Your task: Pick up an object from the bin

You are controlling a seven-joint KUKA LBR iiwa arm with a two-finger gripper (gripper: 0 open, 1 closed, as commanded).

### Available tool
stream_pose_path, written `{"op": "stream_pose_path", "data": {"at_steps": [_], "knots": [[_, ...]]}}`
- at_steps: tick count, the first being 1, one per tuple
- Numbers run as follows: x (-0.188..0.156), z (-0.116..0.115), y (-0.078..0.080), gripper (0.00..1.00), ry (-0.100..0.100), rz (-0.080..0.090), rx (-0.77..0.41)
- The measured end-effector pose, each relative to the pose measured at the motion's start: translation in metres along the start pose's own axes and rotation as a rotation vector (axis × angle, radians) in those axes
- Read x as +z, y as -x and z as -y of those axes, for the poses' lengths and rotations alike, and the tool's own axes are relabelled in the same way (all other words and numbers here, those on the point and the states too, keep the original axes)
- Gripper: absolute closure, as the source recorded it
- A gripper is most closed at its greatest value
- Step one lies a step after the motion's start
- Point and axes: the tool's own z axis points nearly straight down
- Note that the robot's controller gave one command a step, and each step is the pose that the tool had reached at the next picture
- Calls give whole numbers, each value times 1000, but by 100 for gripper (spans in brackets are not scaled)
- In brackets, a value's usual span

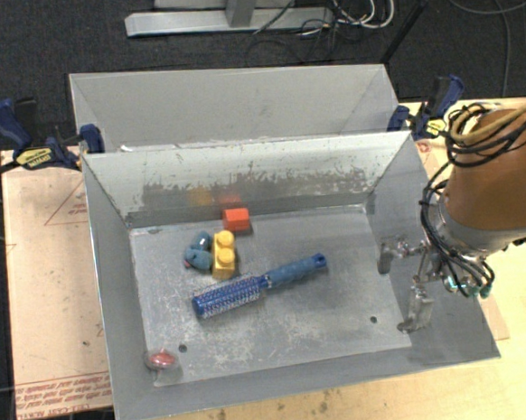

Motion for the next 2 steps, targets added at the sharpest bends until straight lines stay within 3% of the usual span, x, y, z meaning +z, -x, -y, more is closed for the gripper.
{"op": "stream_pose_path", "data": {"at_steps": [1, 2], "knots": [[105, -74, 46, 0, 2, 4, -223], [111, -128, 93, 0, 1, 14, -234]]}}
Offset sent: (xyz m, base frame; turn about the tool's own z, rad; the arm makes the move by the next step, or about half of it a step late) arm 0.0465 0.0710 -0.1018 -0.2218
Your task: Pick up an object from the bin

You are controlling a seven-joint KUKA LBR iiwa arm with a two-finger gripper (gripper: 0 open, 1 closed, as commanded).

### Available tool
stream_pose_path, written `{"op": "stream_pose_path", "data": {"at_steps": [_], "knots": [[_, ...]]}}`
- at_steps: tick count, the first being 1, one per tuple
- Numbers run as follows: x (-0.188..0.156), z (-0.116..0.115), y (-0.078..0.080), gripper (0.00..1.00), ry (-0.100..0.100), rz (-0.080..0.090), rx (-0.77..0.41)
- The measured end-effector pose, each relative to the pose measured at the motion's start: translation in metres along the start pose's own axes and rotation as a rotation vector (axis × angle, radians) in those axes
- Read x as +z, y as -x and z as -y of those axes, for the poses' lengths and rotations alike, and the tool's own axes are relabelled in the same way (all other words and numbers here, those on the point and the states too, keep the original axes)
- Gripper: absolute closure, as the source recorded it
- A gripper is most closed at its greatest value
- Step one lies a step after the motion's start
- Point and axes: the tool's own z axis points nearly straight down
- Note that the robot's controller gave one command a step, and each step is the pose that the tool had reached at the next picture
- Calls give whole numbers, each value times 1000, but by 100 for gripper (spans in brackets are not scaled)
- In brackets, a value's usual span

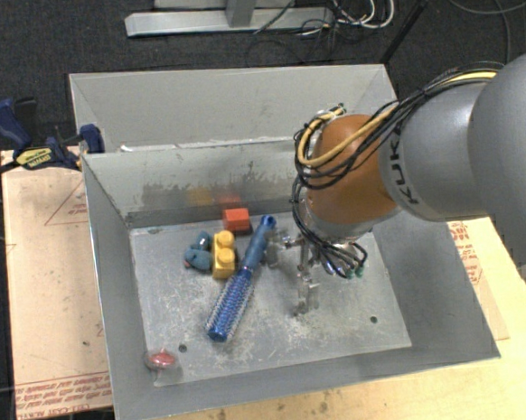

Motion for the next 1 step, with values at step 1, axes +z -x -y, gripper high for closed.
{"op": "stream_pose_path", "data": {"at_steps": [1], "knots": [[-57, 2, 71, 0, -2, 4, 172]]}}
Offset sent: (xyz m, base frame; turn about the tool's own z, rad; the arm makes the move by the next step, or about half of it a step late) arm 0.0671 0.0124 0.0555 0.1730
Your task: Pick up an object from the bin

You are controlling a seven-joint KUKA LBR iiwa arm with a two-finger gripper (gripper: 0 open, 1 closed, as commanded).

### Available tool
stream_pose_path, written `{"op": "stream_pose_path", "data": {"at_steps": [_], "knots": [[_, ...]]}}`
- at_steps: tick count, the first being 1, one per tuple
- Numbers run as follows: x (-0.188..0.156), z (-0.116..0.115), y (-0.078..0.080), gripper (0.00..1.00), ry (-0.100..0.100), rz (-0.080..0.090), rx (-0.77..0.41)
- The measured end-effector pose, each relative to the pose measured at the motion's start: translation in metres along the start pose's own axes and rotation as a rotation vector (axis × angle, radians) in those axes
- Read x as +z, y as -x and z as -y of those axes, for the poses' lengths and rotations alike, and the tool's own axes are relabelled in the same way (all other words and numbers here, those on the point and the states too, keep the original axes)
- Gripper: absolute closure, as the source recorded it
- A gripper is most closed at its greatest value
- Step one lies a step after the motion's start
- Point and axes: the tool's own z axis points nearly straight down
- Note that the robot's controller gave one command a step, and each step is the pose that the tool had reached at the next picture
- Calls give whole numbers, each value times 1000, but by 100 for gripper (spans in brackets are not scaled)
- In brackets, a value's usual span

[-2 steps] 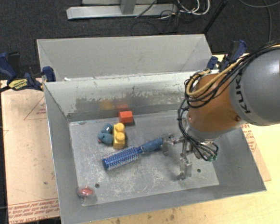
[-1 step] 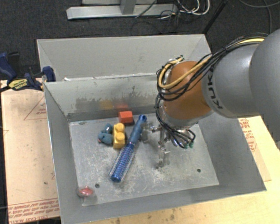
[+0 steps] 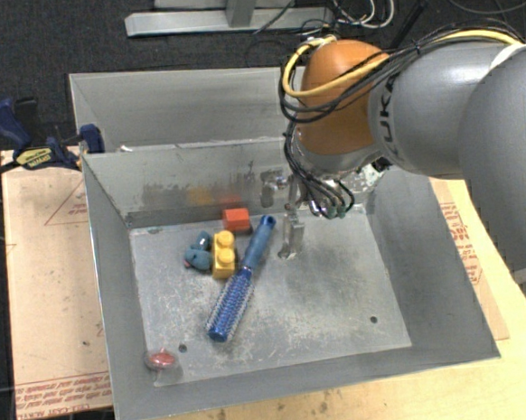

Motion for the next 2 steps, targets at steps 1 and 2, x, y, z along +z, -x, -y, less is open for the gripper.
{"op": "stream_pose_path", "data": {"at_steps": [1, 2], "knots": [[63, -4, -15, 0, 1, -8, -342], [63, -4, -15, 100, 0, -8, -343]]}}
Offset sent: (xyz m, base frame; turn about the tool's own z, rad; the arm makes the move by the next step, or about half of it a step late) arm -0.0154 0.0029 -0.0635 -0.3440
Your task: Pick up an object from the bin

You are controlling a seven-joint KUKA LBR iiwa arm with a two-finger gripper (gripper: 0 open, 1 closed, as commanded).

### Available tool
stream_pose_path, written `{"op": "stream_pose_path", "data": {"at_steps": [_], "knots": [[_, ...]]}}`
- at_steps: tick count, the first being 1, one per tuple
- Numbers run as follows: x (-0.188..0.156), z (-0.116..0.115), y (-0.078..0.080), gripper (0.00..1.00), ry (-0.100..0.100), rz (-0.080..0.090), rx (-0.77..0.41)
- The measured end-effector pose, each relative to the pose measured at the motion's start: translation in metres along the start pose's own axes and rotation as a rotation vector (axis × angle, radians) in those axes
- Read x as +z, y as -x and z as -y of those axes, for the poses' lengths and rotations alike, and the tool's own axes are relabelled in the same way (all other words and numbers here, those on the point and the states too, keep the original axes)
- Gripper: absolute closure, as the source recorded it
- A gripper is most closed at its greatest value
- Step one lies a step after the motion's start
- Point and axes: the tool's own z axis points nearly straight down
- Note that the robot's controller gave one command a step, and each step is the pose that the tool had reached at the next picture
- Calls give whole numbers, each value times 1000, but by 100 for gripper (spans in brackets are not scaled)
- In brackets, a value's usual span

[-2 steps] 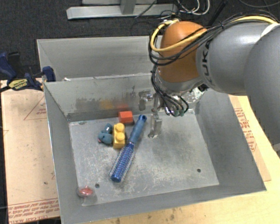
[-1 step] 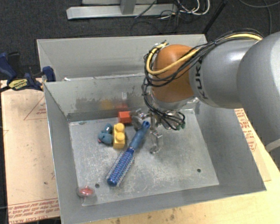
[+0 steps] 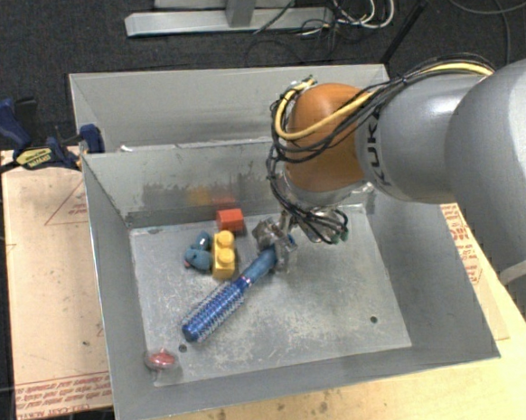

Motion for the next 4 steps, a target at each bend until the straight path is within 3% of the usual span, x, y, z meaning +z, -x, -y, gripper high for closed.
{"op": "stream_pose_path", "data": {"at_steps": [1, 2, 3, 4], "knots": [[-182, 10, 10, 100, -5, 10, -30], [-177, 9, 9, 0, -1, 2, -31], [-66, -3, -15, 0, 3, -8, -184], [8, 7, 6, 0, 3, -3, -170]]}}
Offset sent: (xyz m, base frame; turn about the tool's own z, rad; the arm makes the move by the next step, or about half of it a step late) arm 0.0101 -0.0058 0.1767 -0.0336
